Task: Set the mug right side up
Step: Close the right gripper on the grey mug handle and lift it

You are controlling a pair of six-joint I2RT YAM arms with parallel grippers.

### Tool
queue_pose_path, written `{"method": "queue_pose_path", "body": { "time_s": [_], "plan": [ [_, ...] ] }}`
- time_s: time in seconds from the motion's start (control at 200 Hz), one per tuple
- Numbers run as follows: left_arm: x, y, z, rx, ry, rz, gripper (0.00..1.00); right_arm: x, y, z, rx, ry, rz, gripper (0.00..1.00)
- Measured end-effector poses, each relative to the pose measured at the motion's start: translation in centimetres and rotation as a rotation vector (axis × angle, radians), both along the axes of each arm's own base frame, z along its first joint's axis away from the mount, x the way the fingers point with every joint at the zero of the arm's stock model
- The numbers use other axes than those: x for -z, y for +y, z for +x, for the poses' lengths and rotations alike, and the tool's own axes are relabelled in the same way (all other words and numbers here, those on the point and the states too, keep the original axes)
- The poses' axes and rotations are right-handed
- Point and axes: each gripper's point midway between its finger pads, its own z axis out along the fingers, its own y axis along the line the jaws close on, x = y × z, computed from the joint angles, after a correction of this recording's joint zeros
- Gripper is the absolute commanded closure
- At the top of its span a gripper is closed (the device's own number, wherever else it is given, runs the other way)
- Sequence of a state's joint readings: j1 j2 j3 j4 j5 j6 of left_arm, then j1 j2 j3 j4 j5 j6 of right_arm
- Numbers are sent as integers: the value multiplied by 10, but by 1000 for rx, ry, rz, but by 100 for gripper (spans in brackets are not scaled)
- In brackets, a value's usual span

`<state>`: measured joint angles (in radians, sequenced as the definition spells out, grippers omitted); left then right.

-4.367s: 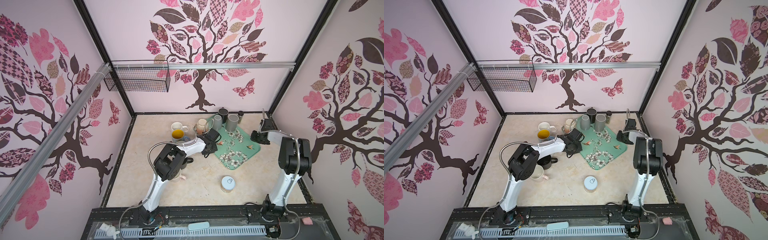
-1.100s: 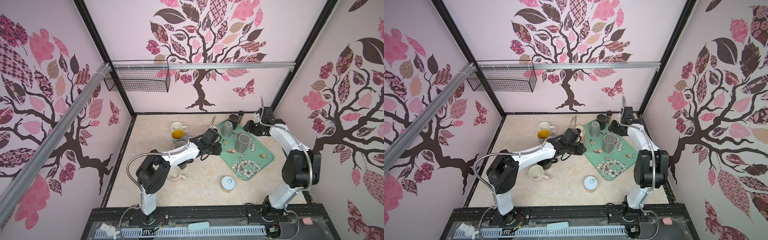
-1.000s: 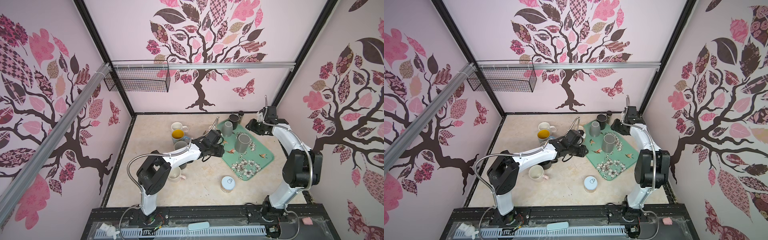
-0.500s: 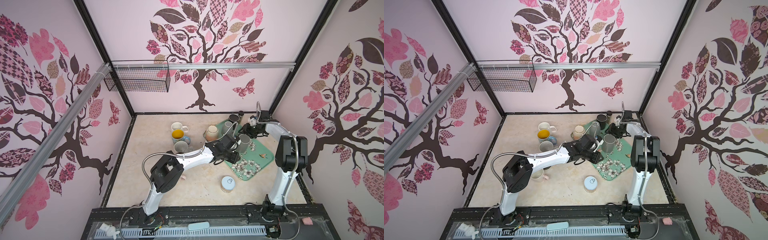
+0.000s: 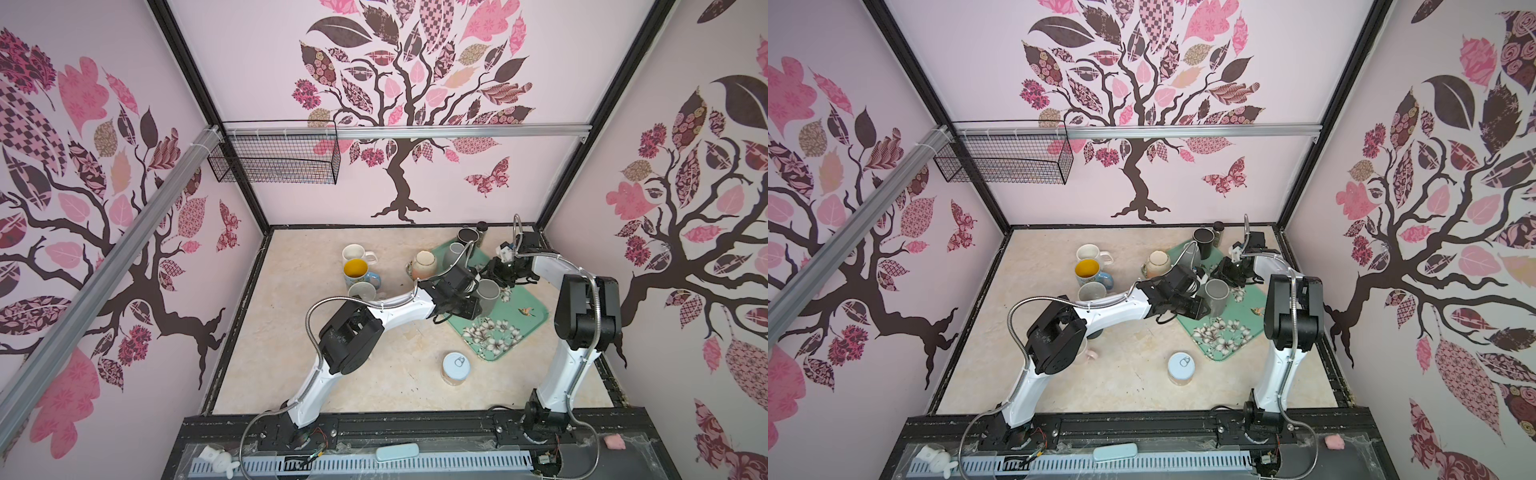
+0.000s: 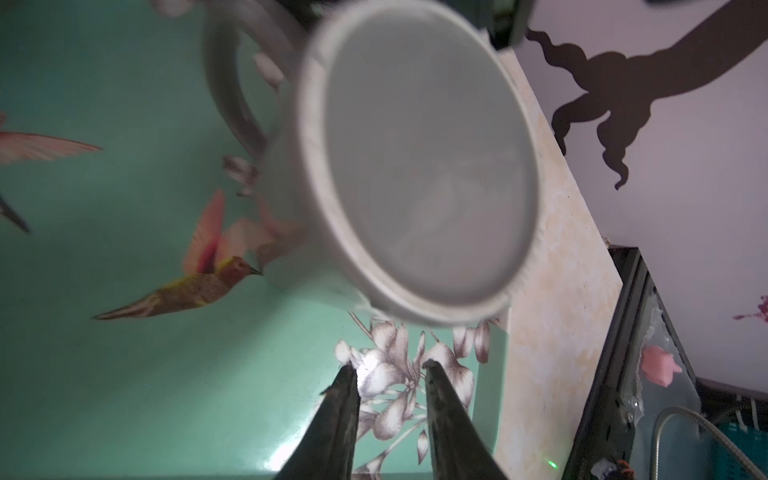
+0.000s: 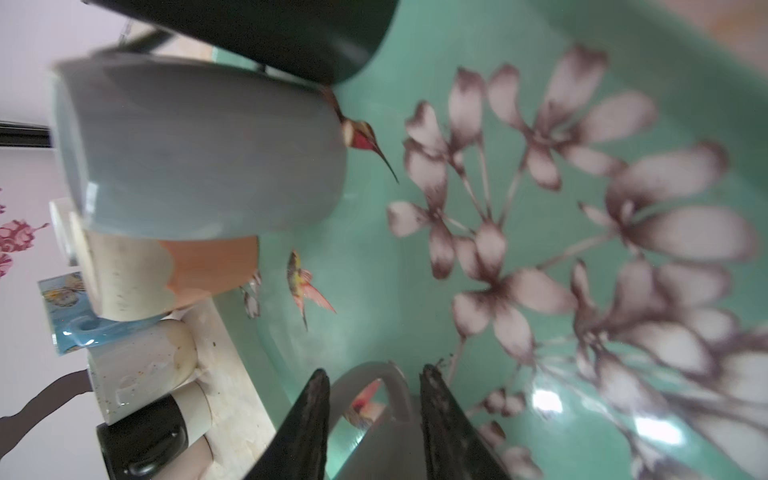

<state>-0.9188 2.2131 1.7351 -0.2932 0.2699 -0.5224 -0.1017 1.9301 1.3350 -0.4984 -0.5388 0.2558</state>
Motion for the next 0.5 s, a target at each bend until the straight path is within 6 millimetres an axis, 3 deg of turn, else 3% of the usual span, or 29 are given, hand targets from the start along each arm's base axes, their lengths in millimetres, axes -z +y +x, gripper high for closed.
{"method": "queue_pose_path", "body": {
  "time_s": [0.265, 0.375, 0.5],
  "plan": [
    [1, 14, 18, -81, 6, 14, 70, 0, -13, -30, 74, 31, -70, 66],
    [1, 25, 6, -83, 0, 31, 70, -5, -15, -37, 91, 19, -85, 66],
    [-10, 35, -21, -67, -30, 51, 70, -5, -17, -38, 100, 21, -94, 68]
  ]
}}
